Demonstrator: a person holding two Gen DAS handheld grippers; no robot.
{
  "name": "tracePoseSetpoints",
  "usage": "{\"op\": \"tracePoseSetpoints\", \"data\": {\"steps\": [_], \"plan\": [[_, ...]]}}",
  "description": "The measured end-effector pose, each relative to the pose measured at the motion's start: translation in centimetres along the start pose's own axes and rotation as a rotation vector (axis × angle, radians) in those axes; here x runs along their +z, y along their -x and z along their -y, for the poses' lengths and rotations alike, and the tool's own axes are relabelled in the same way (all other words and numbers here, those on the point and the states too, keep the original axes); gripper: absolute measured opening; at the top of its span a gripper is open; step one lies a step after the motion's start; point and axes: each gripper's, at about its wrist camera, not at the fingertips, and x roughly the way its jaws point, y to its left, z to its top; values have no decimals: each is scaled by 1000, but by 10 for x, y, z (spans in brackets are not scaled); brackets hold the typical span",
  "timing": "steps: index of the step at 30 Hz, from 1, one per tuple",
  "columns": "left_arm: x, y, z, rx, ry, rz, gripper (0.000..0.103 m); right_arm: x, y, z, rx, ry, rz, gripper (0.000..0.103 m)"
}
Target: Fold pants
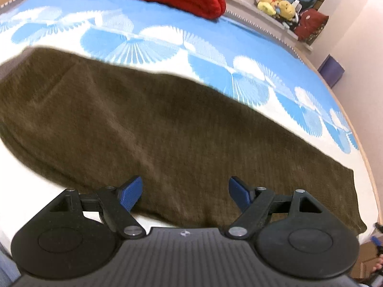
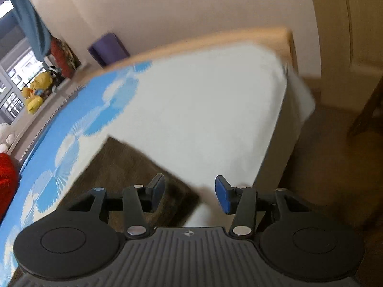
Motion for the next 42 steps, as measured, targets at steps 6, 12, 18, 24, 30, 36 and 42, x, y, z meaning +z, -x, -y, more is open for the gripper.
{"op": "tracePoseSetpoints", "data": {"steps": [6, 12, 18, 24, 30, 36, 42], "plan": [[41, 12, -18, 33, -11, 107, 86, 9, 42, -61, 298, 136, -22, 53], [82, 15, -70, 97, 39, 165, 86, -30, 40, -194, 647, 322, -271, 52], [120, -2, -130, 175, 80, 175, 86, -94, 25, -340, 767, 602, -393, 51], [125, -29, -166, 179, 115, 171, 86, -185, 12, -448, 797, 868, -383, 34], [136, -38, -178, 147, 141, 171, 86, -280, -8, -493, 772, 1145, -346, 34], [143, -48, -178, 141, 164, 171, 86, -319, 5, -459, 822, 1385, -359, 37], [142, -50, -180, 142, 157, 173, 86, -273, -6, -479, 880, 1119, -537, 42]]}}
